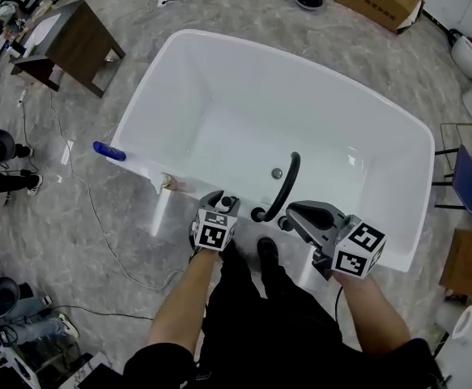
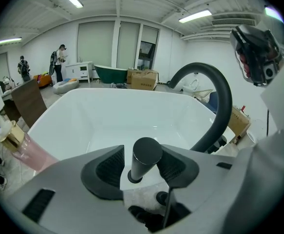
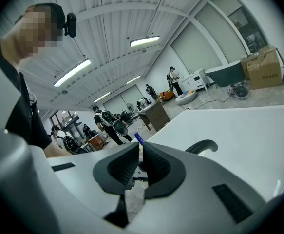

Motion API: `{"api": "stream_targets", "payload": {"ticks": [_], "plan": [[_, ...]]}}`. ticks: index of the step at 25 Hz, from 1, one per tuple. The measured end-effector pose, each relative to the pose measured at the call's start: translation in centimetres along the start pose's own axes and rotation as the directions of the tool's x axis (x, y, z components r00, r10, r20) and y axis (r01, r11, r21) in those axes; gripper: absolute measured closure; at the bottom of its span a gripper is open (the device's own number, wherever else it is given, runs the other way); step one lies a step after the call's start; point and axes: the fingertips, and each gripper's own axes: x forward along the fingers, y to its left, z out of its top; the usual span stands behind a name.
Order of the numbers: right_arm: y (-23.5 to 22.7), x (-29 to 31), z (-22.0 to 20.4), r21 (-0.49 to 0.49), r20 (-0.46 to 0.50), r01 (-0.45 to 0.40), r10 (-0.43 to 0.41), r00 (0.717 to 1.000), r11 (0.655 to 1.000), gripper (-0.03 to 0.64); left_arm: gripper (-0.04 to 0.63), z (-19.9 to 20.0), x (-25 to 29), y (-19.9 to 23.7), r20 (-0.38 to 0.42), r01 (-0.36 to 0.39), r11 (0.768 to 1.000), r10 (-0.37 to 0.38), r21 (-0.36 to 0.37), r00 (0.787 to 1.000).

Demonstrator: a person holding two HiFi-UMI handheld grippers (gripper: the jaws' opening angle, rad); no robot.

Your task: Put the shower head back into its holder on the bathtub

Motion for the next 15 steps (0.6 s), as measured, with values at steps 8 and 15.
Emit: {"api": "stream_targets", "payload": {"ticks": [8, 15], "plan": [[1.4, 1.2, 2.5, -0.044, 0.03, -0.057, 0.058, 0.998, 0.997, 0.583, 0.357, 2.9, -3.5, -0.2, 0.082, -0.001, 1.0, 0.003, -0.014, 0.997], [2.6, 2.5, 5.8, -0.083, 0.071, -0.093, 0.099, 0.992, 0.992, 0.6, 0.36, 7.7, -8.9, -0.2, 0.227, -0.003, 0.997, 0.021, -0.082, 0.974]]}}
